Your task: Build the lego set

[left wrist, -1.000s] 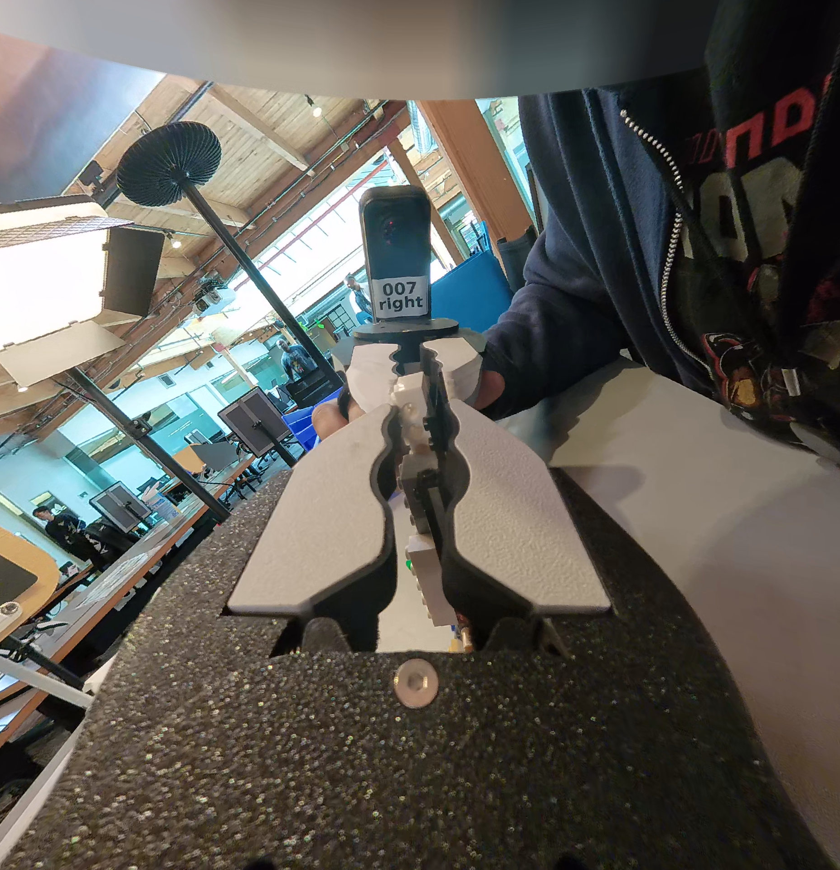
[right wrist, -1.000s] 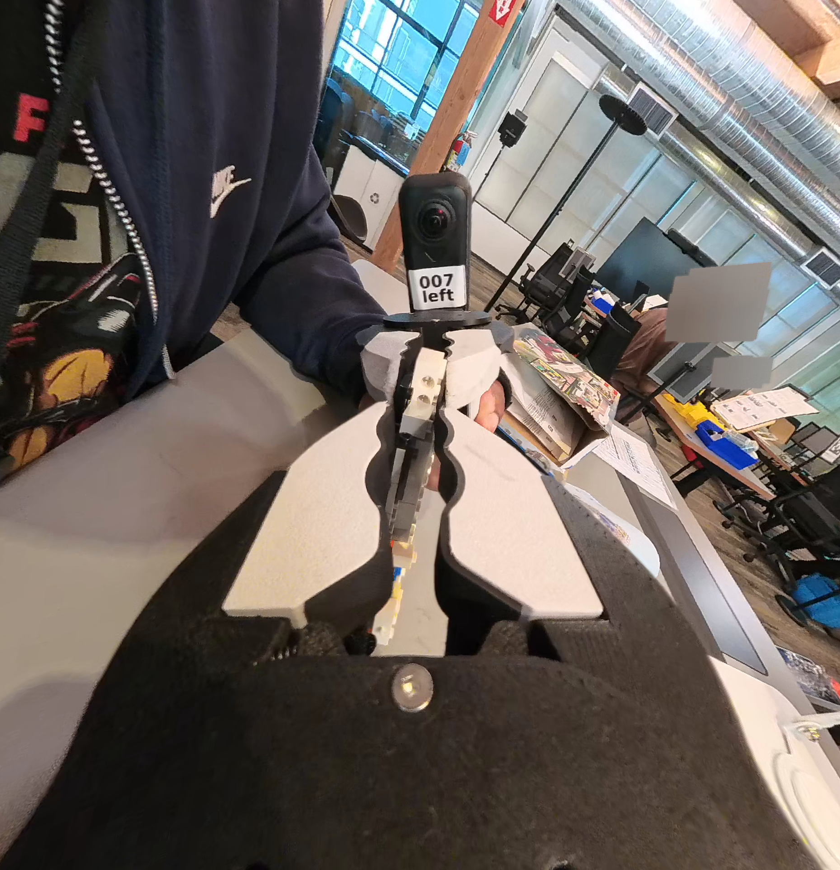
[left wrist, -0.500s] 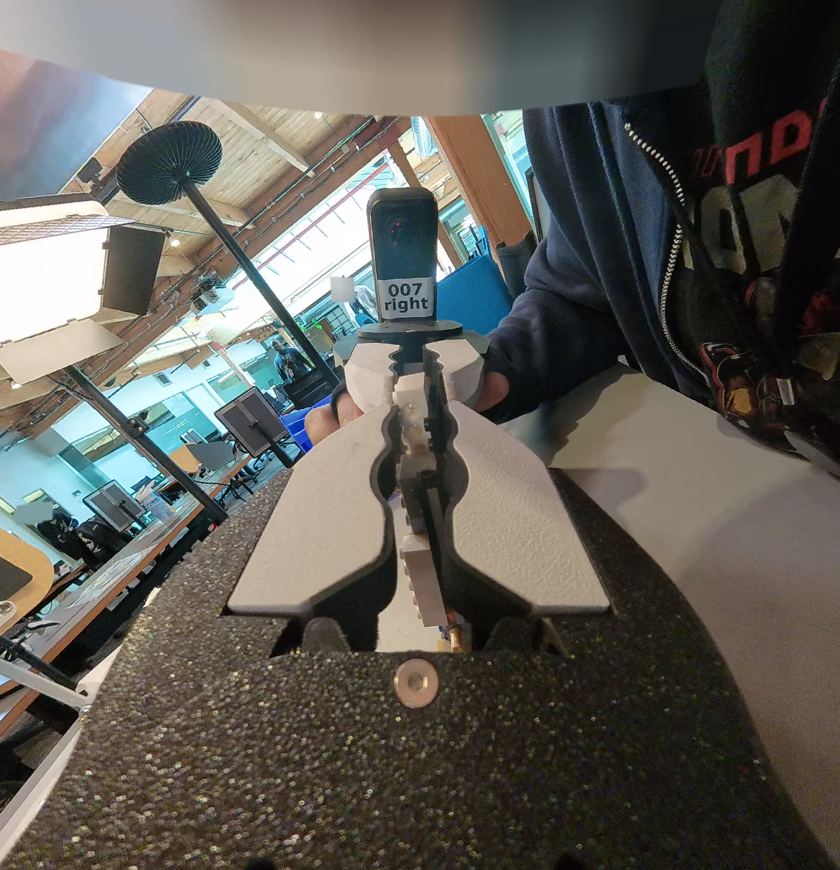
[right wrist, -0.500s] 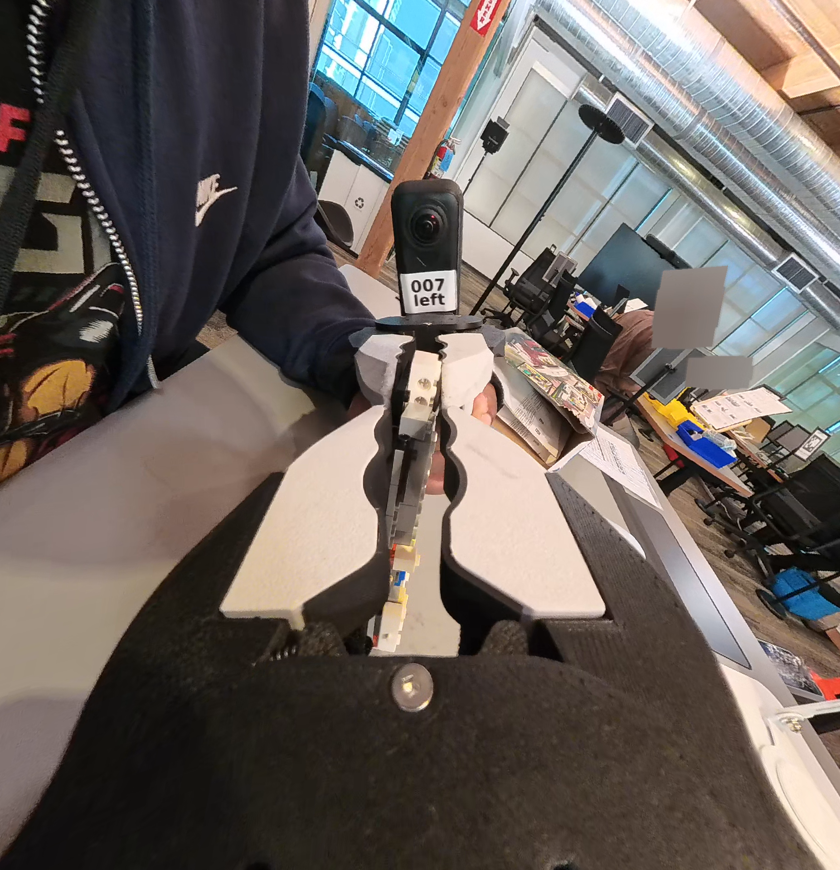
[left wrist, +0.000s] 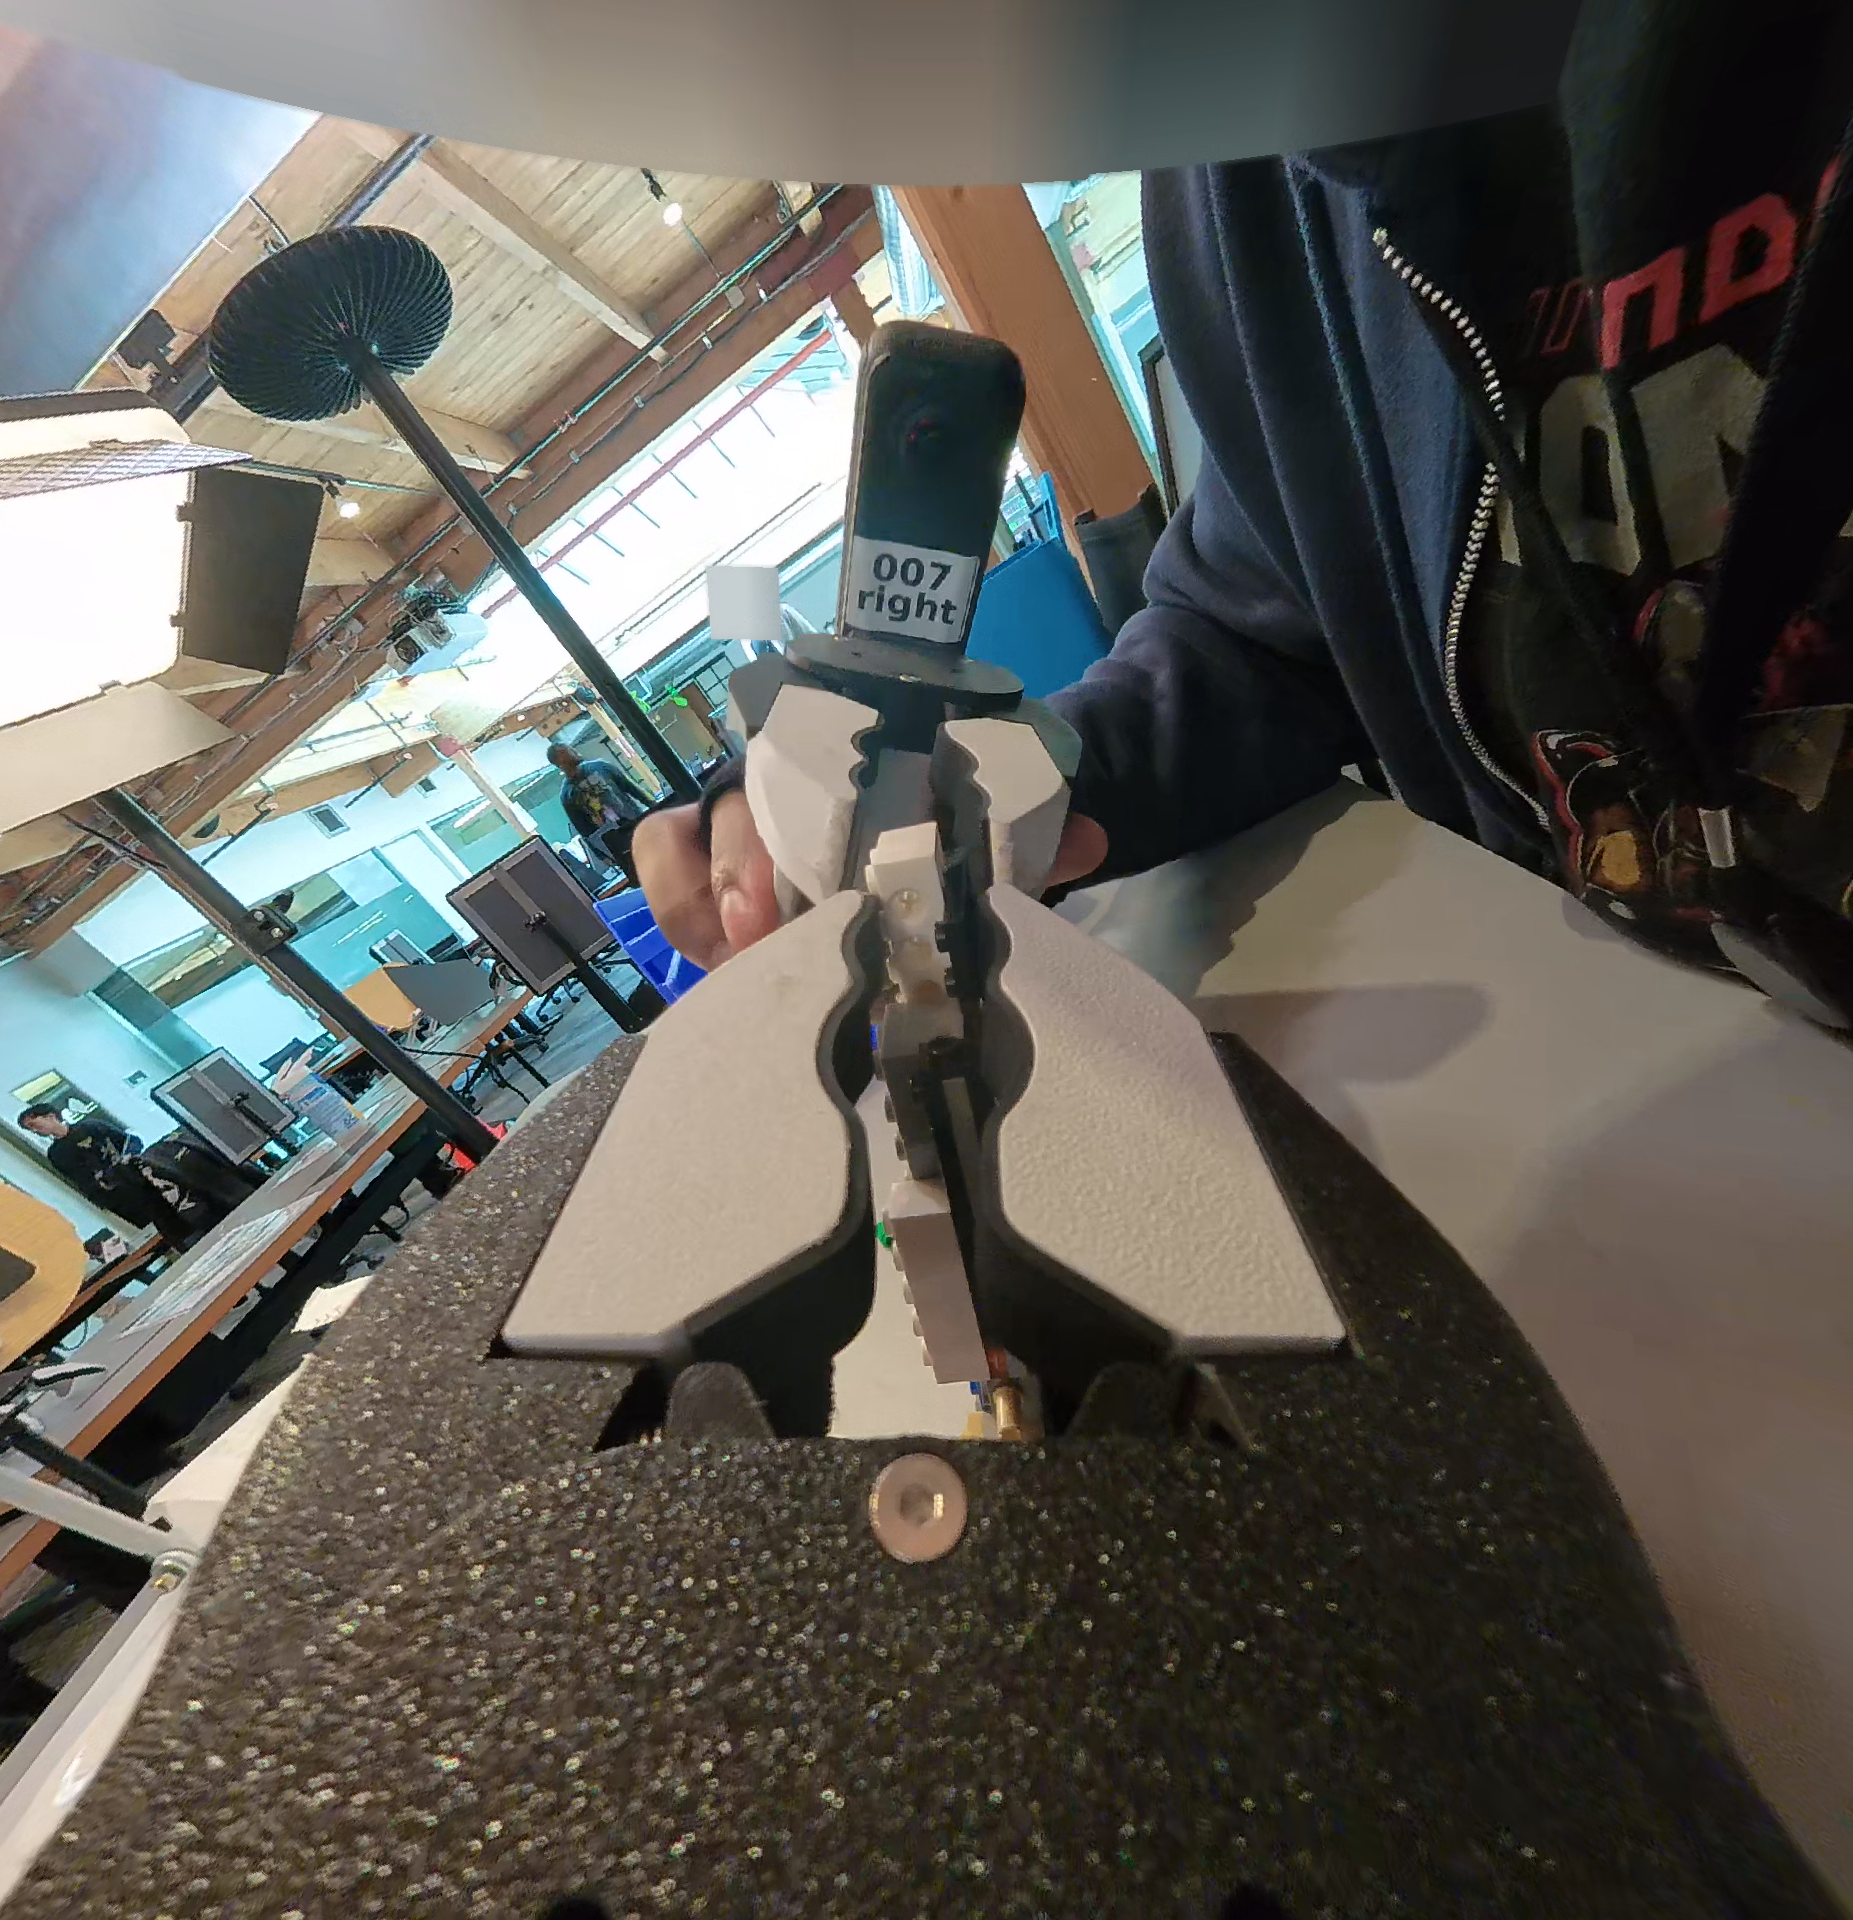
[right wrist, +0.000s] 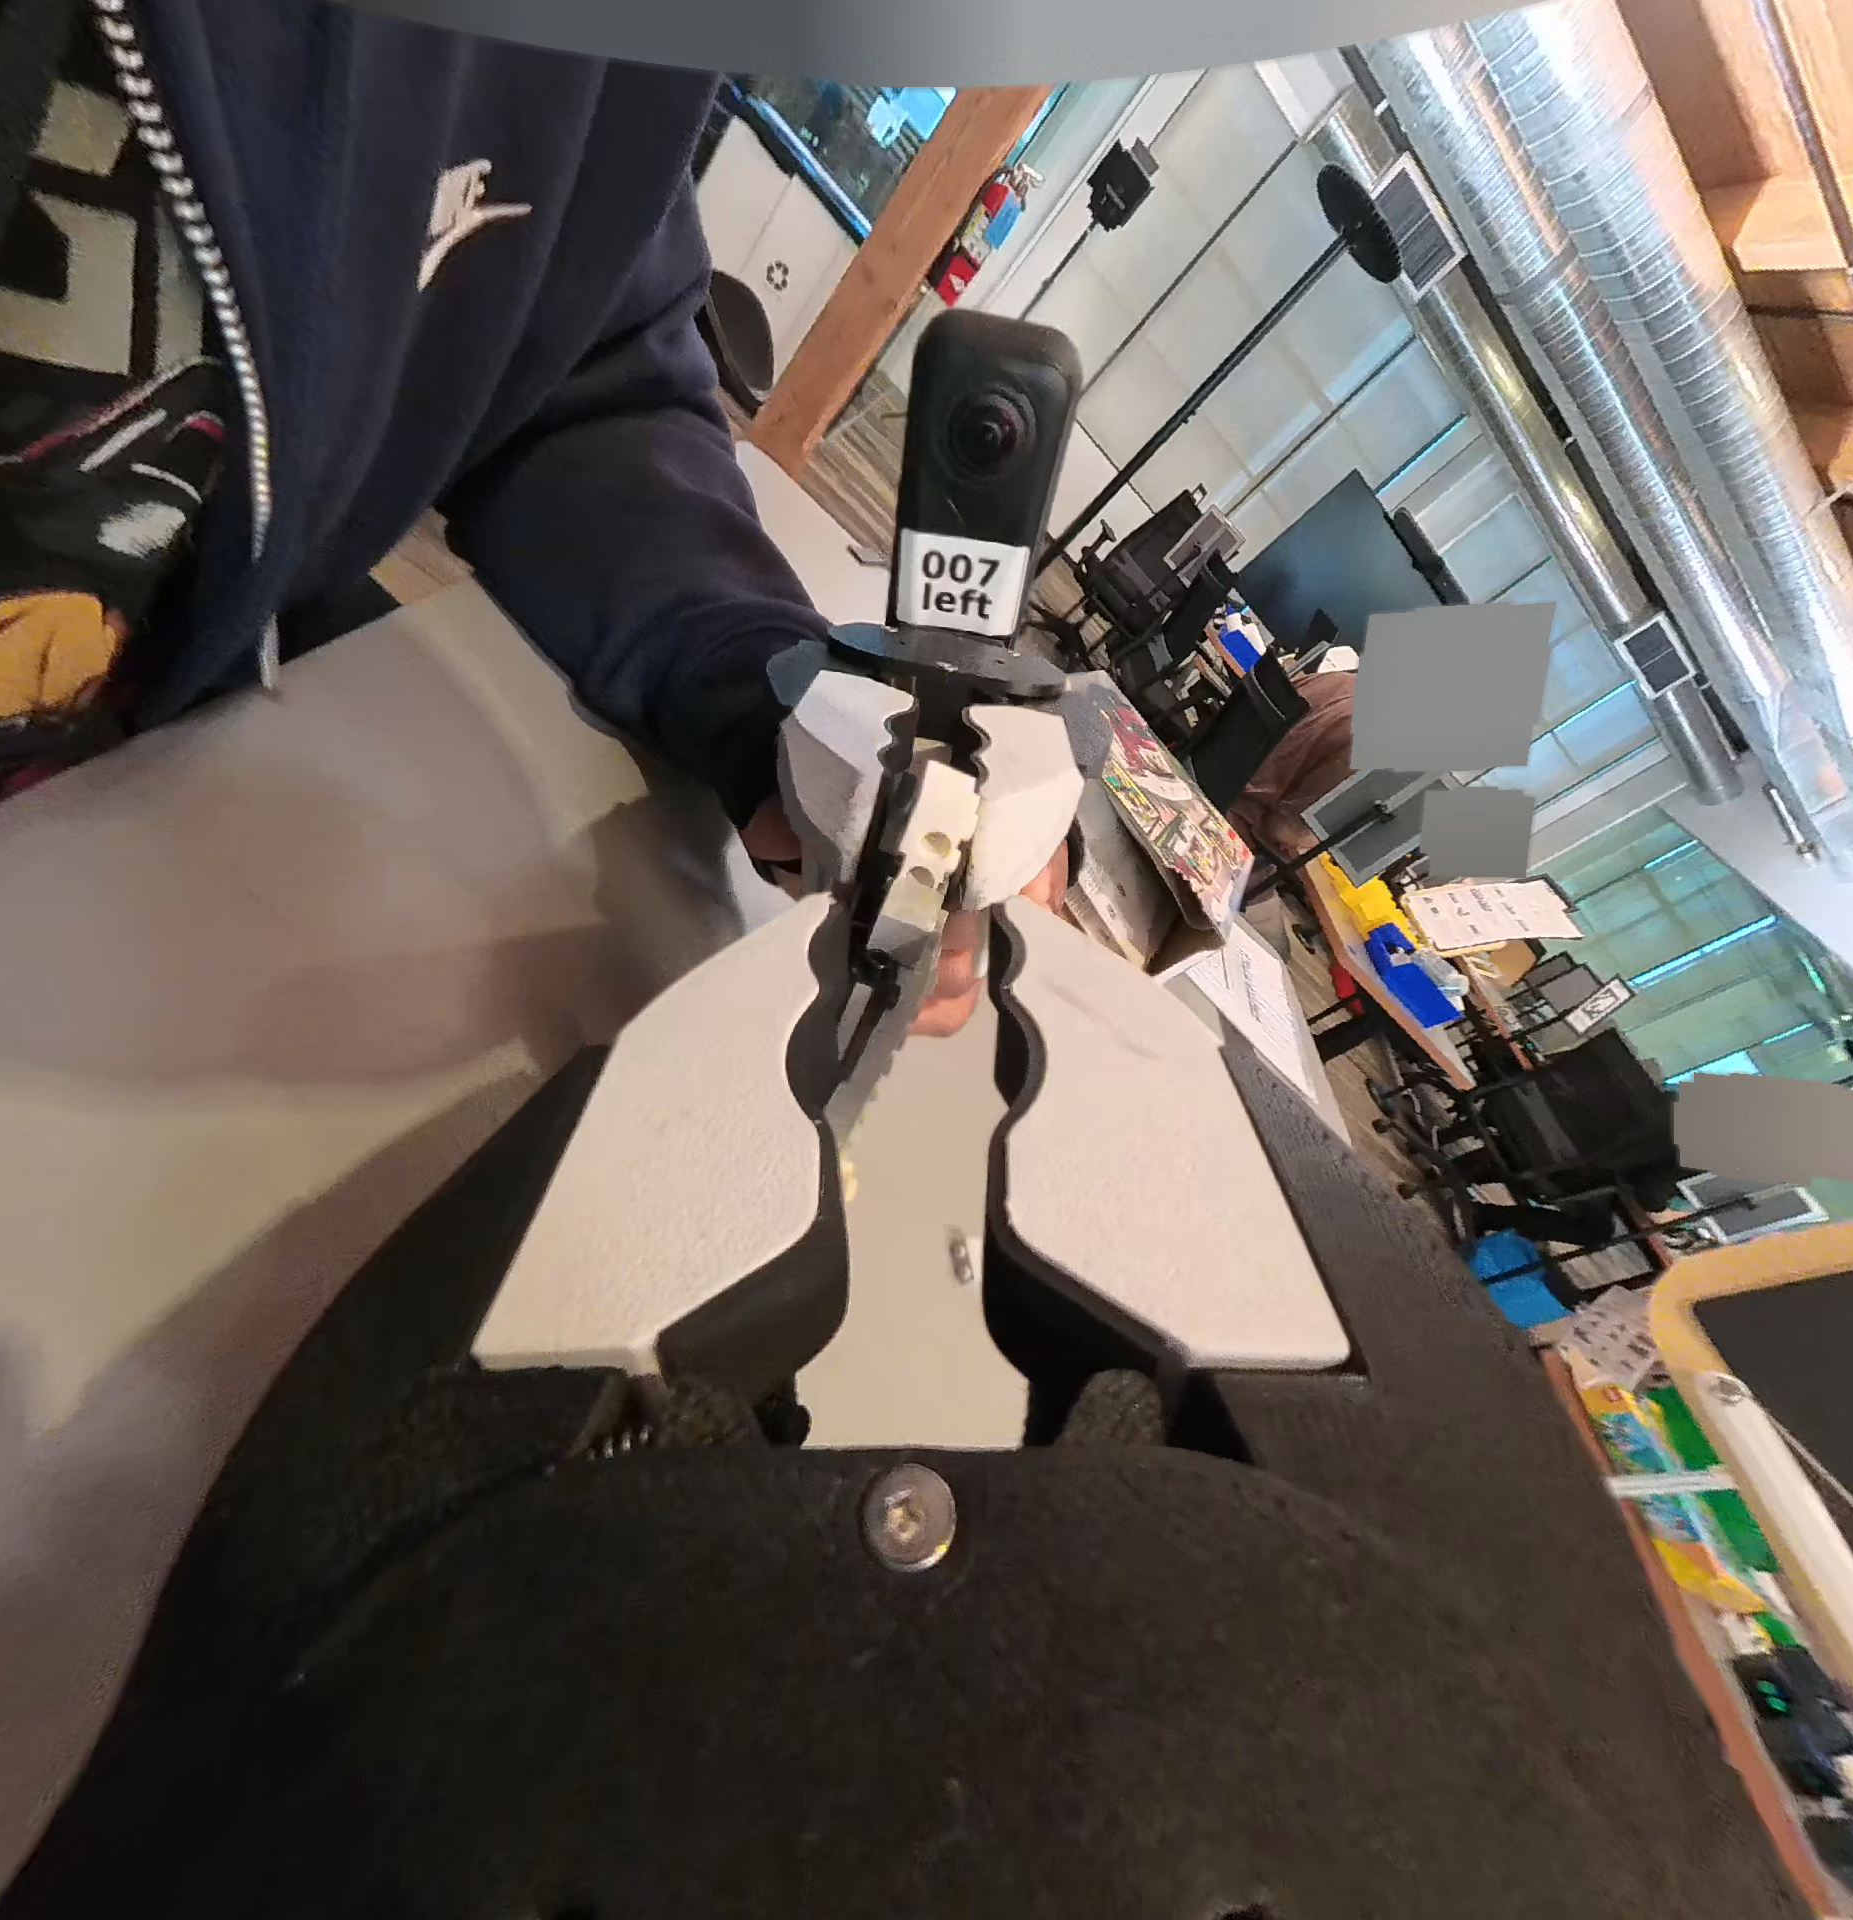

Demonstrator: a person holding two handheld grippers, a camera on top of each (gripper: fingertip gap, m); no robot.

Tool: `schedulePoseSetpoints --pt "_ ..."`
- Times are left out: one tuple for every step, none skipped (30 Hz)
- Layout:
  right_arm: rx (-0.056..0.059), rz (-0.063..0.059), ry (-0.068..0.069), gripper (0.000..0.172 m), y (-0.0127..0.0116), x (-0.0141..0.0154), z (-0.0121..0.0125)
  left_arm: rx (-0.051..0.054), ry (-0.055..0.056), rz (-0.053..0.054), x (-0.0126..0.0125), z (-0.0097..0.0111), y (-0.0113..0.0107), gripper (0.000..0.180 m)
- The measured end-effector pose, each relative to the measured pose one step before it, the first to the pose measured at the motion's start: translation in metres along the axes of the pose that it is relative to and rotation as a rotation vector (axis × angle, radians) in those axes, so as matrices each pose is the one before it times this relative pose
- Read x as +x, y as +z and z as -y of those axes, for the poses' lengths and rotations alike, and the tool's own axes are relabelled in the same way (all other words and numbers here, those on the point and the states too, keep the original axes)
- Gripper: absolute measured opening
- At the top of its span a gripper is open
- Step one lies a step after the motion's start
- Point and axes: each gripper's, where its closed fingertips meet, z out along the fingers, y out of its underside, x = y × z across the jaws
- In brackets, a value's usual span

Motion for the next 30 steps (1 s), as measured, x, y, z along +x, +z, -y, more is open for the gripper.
schedulePoseSetpoints --pt "-0.0086 0.0014 -0.0131 0.027 -0.00086 -0.00022 0.00001 0.0002 -0.0020 -0.0033 0.00033 -0.00012 0.00000 0.016" --pt "-0.0049 0.0019 -0.0074 0.027 -0.00094 -0.00003 0.00037 0.0016 -0.0018 -0.0018 0.00019 0.00024 -0.00002 0.016" --pt "-0.0040 0.0019 -0.0042 0.028 -0.00107 0.00002 0.00005 0.0003 -0.0013 -0.0016 0.00018 0.00009 -0.00004 0.016" --pt "-0.0041 0.0023 -0.0048 0.029 -0.00099 0.00000 -0.00008 -0.0001 -0.0016 -0.0036 0.00048 0.00004 -0.00007 0.016" --pt "-0.0056 0.0022 -0.0062 0.030 -0.00077 -0.00016 -0.00035 -0.0016 -0.0023 -0.0033 0.00031 -0.00016 -0.00004 0.016" --pt "-0.0072 0.0003 -0.0106 0.031 -0.00060 -0.00028 -0.00053 -0.0026 -0.0003 -0.0023 0.00020 -0.00043 -0.00006 0.016" --pt "-0.0080 -0.0003 -0.0133 0.031 -0.00029 -0.00045 -0.00036 -0.0025 -0.0014 -0.0038 0.00059 -0.00048 0.00001 0.016" --pt "-0.0094 0.0003 -0.0140 0.032 -0.00005 -0.00066 -0.00022 -0.0018 -0.0019 -0.0046 0.00060 -0.00035 0.00014 0.016" --pt "-0.0104 0.0021 -0.0131 0.032 -0.00018 -0.00081 -0.00019 -0.0015 -0.0006 -0.0036 0.00067 -0.00035 0.00009 0.016" --pt "-0.0130 0.0028 -0.0127 0.034 -0.00043 -0.00070 -0.00030 0.0015 -0.0003 -0.0010 0.00026 0.00018 -0.00011 0.016" --pt "-0.0190 0.0055 -0.0098 0.036 -0.00040 -0.00067 -0.00138 0.0123 -0.0038 0.0022 -0.00058 0.00191 -0.00053 0.016" --pt "-0.0134 0.0018 -0.0056 0.038 -0.00077 0.00016 -0.00087 0.0080 -0.0072 0.0028 -0.00109 0.00163 -0.00065 0.016" --pt "-0.0005 -0.0019 0.0020 0.039 -0.00114 0.00088 0.00052 0.0012 -0.0019 0.0037 -0.00119 0.00057 -0.00057 0.016" --pt "0.0058 0.0000 0.0070 0.038 -0.00075 0.00040 0.00087 -0.0007 0.0018 0.0046 -0.00096 -0.00004 -0.00055 0.016" --pt "-0.0008 0.0008 0.0025 0.038 0.00051 -0.00047 -0.00062 -0.0001 -0.0013 0.0023 -0.00063 -0.00010 -0.00031 0.016" --pt "-0.0084 0.0001 -0.0064 0.038 0.00142 -0.00123 -0.00203 0.0024 -0.0041 0.0012 -0.00040 0.00018 -0.00028 0.016" --pt "-0.0141 0.0000 -0.0109 0.038 0.00215 -0.00170 -0.00279 0.0043 -0.0052 -0.0010 -0.00021 0.00044 -0.00014 0.016" --pt "-0.0111 0.0011 -0.0115 0.039 0.00214 -0.00192 -0.00215 0.0034 -0.0068 -0.0034 0.00011 0.00050 -0.00018 0.016" --pt "0.0000 -0.0010 -0.0056 0.039 0.00157 -0.00123 -0.00029 0.0038 -0.0061 -0.0037 0.00021 0.00039 -0.00018 0.016" --pt "0.0102 -0.0024 0.0018 0.038 0.00085 -0.00042 0.00149 0.0024 -0.0058 -0.0028 0.00013 0.00021 -0.00007 0.016" --pt "0.0147 -0.0043 0.0058 0.038 0.00039 0.00040 0.00233 0.0018 -0.0049 -0.0030 0.00020 0.00008 -0.00005 0.016" --pt "0.0115 -0.0070 0.0018 0.038 0.00061 0.00076 0.00211 0.0012 -0.0049 -0.0030 0.00018 -0.00014 -0.00005 0.016" --pt "0.0049 -0.0089 -0.0055 0.038 0.00071 0.00070 0.00117 0.0018 -0.0055 -0.0046 0.00044 -0.00005 -0.00001 0.016" --pt "-0.0018 -0.0079 -0.0094 0.037 0.00113 0.00036 0.00007 0.0021 -0.0054 -0.0065 0.00086 0.00007 0.00010 0.016" --pt "-0.0076 -0.0001 -0.0068 0.036 0.00141 -0.00061 -0.00106 0.0024 -0.0044 -0.0045 0.00058 0.00014 0.00020 0.016" --pt "-0.0060 0.0029 -0.0059 0.035 0.00129 -0.00126 -0.00101 0.0002 -0.0029 -0.0035 0.00060 -0.00005 0.00021 0.016" --pt "-0.0014 -0.0003 -0.0052 0.033 0.00081 -0.00070 -0.00042 -0.0012 -0.0011 -0.0018 0.00024 -0.00025 0.00025 0.016" --pt "0.0004 -0.0016 -0.0044 0.031 0.00060 -0.00039 -0.00006 -0.0010 -0.0007 -0.0004 0.00008 -0.00029 0.00011 0.016" --pt "0.0016 -0.0053 -0.0036 0.030 0.00016 0.00036 0.00031 -0.0007 -0.0012 -0.0010 0.00013 -0.00027 0.00006 0.016" --pt "0.0014 -0.0053 -0.0037 0.027 -0.00013 0.00079 0.00031 -0.0018 -0.0019 -0.0006 0.00001 -0.00047 -0.00004 0.016"
